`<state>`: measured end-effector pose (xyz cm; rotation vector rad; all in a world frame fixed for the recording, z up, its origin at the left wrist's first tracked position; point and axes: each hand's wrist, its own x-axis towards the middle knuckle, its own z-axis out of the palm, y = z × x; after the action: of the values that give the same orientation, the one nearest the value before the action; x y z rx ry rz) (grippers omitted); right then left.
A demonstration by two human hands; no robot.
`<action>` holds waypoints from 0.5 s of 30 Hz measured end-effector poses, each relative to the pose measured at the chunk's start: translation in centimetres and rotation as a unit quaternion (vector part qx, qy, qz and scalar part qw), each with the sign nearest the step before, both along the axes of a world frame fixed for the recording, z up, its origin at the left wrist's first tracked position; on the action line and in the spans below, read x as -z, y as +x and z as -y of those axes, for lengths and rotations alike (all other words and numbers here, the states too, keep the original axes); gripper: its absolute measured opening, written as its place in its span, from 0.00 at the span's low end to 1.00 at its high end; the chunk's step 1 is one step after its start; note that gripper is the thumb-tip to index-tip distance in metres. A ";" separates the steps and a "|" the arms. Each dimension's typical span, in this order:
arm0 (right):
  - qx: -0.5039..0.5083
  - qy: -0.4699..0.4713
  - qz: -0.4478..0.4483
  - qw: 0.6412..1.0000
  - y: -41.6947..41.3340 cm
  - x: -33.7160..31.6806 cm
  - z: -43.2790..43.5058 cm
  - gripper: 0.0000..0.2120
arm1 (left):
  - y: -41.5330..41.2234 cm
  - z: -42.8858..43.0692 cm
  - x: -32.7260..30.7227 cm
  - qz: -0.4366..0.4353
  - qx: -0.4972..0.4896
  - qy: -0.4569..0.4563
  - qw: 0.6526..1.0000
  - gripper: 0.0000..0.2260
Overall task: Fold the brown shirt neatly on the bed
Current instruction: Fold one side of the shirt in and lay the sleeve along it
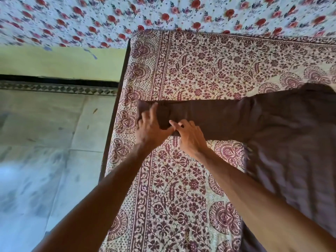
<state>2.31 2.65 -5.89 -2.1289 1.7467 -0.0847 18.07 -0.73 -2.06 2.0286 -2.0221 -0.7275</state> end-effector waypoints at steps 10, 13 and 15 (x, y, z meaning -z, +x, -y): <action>0.109 0.030 0.141 0.984 2.8 0.6 1.5 0.36 | 3.7 1.3 2.8 0.106 0.057 -0.049 0.992 0.13; 0.133 0.013 0.149 0.980 2.9 0.7 1.3 0.29 | 5.7 1.4 2.8 0.034 0.036 -0.075 0.996 0.05; 0.121 0.006 0.127 0.984 3.1 0.6 1.2 0.24 | 6.2 1.5 1.9 -0.083 -0.078 -0.055 0.992 0.03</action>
<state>5.37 1.41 -6.48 -1.7962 1.8345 -0.3918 24.30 -2.24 -3.96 1.9668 -1.7510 -0.7106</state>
